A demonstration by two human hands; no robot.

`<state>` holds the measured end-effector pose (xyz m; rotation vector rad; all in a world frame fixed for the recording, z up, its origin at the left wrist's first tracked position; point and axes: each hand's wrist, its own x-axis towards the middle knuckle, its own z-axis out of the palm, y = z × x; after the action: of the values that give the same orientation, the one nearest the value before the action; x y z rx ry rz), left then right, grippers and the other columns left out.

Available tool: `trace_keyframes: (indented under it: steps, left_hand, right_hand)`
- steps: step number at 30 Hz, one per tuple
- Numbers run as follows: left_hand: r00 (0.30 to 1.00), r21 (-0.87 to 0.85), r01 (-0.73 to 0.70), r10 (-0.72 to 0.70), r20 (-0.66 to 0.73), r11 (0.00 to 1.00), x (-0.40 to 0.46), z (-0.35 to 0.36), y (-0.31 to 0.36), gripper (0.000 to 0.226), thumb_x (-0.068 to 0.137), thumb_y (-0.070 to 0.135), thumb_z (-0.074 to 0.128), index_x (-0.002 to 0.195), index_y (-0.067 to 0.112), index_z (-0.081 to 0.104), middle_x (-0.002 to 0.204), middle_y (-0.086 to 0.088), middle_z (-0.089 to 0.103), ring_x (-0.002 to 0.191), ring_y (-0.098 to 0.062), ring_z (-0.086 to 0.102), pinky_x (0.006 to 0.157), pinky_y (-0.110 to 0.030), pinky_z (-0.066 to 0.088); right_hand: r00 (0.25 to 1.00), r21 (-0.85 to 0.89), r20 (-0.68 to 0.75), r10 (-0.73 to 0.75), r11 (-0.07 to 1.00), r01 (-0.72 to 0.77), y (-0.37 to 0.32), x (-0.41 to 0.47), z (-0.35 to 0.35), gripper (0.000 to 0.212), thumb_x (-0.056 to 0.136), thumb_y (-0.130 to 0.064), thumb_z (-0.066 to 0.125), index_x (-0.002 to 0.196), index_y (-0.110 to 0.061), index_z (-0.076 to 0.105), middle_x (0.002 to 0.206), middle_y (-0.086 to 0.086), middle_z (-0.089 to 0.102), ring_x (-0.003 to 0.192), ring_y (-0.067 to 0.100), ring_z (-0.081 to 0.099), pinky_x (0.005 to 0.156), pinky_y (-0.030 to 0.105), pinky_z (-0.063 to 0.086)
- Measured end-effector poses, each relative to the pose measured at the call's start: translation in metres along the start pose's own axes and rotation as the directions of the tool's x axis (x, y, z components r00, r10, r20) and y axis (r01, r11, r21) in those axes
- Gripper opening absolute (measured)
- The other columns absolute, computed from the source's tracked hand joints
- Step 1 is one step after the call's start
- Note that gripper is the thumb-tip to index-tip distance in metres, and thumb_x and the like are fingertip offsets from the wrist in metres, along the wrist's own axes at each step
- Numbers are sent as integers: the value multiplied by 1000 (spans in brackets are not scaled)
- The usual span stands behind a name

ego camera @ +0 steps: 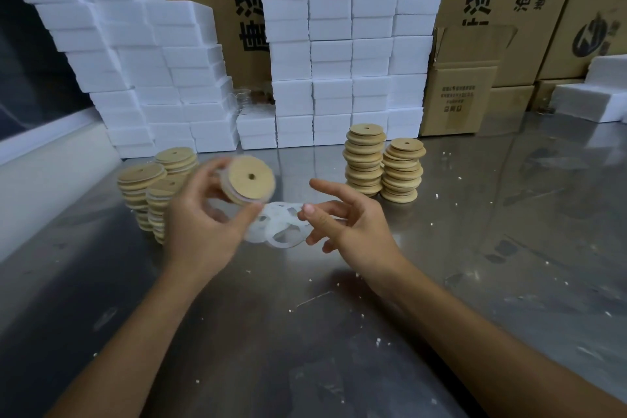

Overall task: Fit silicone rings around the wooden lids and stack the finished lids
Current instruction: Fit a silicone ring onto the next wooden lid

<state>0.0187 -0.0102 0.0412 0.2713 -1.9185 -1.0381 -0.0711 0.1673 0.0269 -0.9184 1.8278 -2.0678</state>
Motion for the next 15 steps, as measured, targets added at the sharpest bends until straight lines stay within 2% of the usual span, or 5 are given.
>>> trace_keyframes:
  steps: [1,3,7,11,15]
  left_hand:
    - [994,73,-58,64,-84,996,5,-7,-3,62,67,18,87,119,34,56,110,13,64,95,-4,61,75,-17,52]
    - [966,141,-58,91,-240,988,15,-23,-14,62,67,21,87,121,33,57,119,7,60,102,-5,58,79,-5,44]
    - [908,179,121,-36,-418,976,28,-47,-44,63,66,32,85,122,32,57,134,-2,43,115,-16,51,91,-13,41]
    - [876,-4,265,-243,-416,964,32,-54,-67,52,62,44,84,110,43,62,129,4,47,98,-10,56,91,-28,50]
    - [887,-80,283,-293,-356,956,33,-53,-71,55,54,57,82,105,49,65,129,-2,57,105,-13,63,93,-34,54]
  right_hand:
    - [1000,-5,-20,6,1000,-6,0,0,0,29,90,-22,72,118,-21,65,90,8,76,63,14,68,54,26,50]
    - [998,-16,-54,20,1000,-21,0,1,-1,20,91,-22,70,110,-15,69,89,10,76,60,13,66,53,26,49]
    - [997,-48,-73,18,999,-21,1,1,-2,15,93,-22,68,103,-12,71,84,6,75,58,12,65,52,24,49]
    - [997,-91,-70,13,996,-19,1,0,-3,13,94,-22,66,101,-13,70,86,7,74,59,12,66,53,26,50]
    - [996,-107,-91,11,994,-21,1,1,-4,12,95,-20,65,100,-10,71,88,14,73,59,13,64,53,26,48]
